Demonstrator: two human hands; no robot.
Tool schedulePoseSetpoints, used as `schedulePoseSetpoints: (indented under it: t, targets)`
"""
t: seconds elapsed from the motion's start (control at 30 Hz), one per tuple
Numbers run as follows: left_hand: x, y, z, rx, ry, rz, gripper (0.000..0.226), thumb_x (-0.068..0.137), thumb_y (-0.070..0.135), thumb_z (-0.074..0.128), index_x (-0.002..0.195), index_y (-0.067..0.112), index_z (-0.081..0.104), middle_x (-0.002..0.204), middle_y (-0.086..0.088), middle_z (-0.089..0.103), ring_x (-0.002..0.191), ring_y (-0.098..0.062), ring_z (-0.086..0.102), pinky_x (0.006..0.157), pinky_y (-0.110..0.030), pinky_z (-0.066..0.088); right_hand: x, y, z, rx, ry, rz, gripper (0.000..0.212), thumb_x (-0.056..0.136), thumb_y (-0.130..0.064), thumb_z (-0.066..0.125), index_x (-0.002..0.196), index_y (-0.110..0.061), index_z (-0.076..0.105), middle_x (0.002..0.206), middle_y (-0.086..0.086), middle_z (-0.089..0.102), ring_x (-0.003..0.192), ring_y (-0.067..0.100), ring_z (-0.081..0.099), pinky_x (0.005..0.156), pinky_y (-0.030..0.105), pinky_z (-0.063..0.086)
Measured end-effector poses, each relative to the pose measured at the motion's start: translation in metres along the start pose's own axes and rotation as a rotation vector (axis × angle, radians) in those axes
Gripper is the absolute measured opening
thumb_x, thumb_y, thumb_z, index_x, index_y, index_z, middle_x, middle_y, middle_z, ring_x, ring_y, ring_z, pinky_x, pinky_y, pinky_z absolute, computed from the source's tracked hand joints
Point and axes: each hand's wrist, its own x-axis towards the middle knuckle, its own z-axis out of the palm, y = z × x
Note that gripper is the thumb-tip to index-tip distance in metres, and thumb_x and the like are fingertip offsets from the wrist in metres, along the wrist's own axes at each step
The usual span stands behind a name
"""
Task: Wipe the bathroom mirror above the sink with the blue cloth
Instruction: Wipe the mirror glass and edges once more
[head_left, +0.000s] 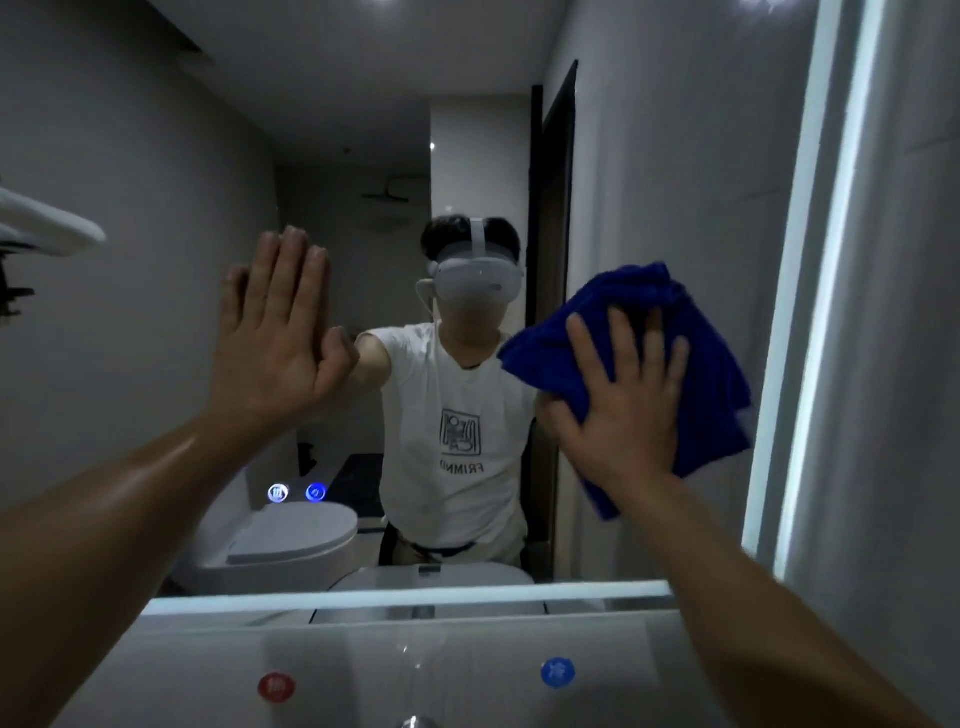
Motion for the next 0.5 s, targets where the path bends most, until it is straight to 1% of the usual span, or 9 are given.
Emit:
schedulePoseSetpoints:
  t: [0.03,0.07,0.17,0.2,0.27,0.33,0.37,0.4,0.5]
  targets:
    - [-0.001,0.000,0.000,-0.004,0.015,0.005,0.072,0.093,0.040,0.030,0.156,0.007,0.024,0.164,-0.015,0.018,0.153,-0.029,0.012,0.122,-0.048,0.007,-0.006,-0.011,0.003,-0.002,-0.005,0.035,0.080,0.087,-0.059,0.041,0.157,-0.031,0.015,0.160,0.011,0.021,0.144,0.043,0.015,0.118,0.058,-0.004]
    - [-0.001,0.001,0.000,-0.004,0.027,0.008,0.071,0.093,0.039,0.031,0.156,0.006,0.026,0.164,-0.015,0.019,0.153,-0.029,0.013,0.122,-0.048,0.008,-0.018,-0.022,0.006,0.002,-0.024,0.020,0.081,0.087,-0.060,0.040,0.158,-0.031,0.011,0.160,0.011,0.020,0.144,0.044,0.016,0.118,0.058,-0.006]
    - [0.001,0.000,0.000,0.005,0.024,0.011,0.071,0.092,0.039,0.031,0.155,0.005,0.027,0.163,-0.016,0.019,0.152,-0.029,0.014,0.121,-0.049,0.010,-0.083,-0.037,0.027,-0.021,-0.123,-0.254,0.088,0.084,-0.062,0.044,0.158,-0.034,0.006,0.156,0.006,0.026,0.136,0.043,0.029,0.119,0.058,-0.007]
    - [0.002,0.000,-0.001,0.011,0.017,0.012,0.071,0.092,0.039,0.031,0.155,0.005,0.028,0.163,-0.016,0.019,0.152,-0.029,0.014,0.121,-0.048,0.010,-0.102,-0.034,0.032,-0.006,-0.159,-0.329,0.087,0.082,-0.060,0.048,0.157,-0.035,0.011,0.154,0.003,0.030,0.134,0.041,0.034,0.119,0.058,-0.006]
    - [0.002,0.000,0.000,0.024,0.012,0.018,0.071,0.092,0.038,0.032,0.154,0.005,0.028,0.163,-0.016,0.020,0.152,-0.030,0.014,0.121,-0.049,0.010,-0.125,-0.026,0.034,0.085,-0.218,-0.386,0.079,0.079,-0.053,0.054,0.152,-0.035,0.029,0.152,-0.001,0.035,0.133,0.037,0.037,0.120,0.056,-0.003]
    - [0.001,-0.001,0.000,0.040,0.022,0.024,0.071,0.092,0.037,0.032,0.154,0.004,0.029,0.163,-0.017,0.021,0.152,-0.031,0.016,0.120,-0.051,0.014,-0.118,-0.016,0.029,0.141,-0.193,-0.453,0.073,0.080,-0.050,0.057,0.147,-0.032,0.036,0.153,-0.002,0.034,0.137,0.037,0.033,0.120,0.054,-0.001]
    - [0.000,-0.001,0.000,0.044,0.023,0.030,0.071,0.092,0.037,0.032,0.154,0.004,0.029,0.162,-0.017,0.021,0.152,-0.031,0.015,0.120,-0.051,0.014,-0.100,-0.013,0.024,0.142,-0.149,-0.457,0.073,0.081,-0.051,0.057,0.147,-0.031,0.037,0.154,0.000,0.033,0.138,0.038,0.031,0.121,0.054,0.000]
    - [0.001,-0.002,0.000,0.045,0.019,0.034,0.071,0.092,0.037,0.032,0.154,0.004,0.029,0.163,-0.017,0.021,0.152,-0.031,0.015,0.121,-0.050,0.012,-0.074,-0.012,0.018,0.129,-0.103,-0.407,0.073,0.082,-0.053,0.054,0.148,-0.030,0.035,0.154,0.002,0.030,0.138,0.040,0.028,0.120,0.053,-0.001]
    - [0.002,-0.001,-0.001,0.042,0.015,0.028,0.071,0.091,0.037,0.032,0.155,0.005,0.027,0.163,-0.017,0.020,0.152,-0.030,0.013,0.121,-0.047,0.008,0.017,-0.026,-0.001,0.122,0.038,-0.085,0.075,0.086,-0.056,0.042,0.154,-0.031,0.022,0.159,0.006,0.016,0.143,0.040,0.011,0.118,0.050,-0.011]
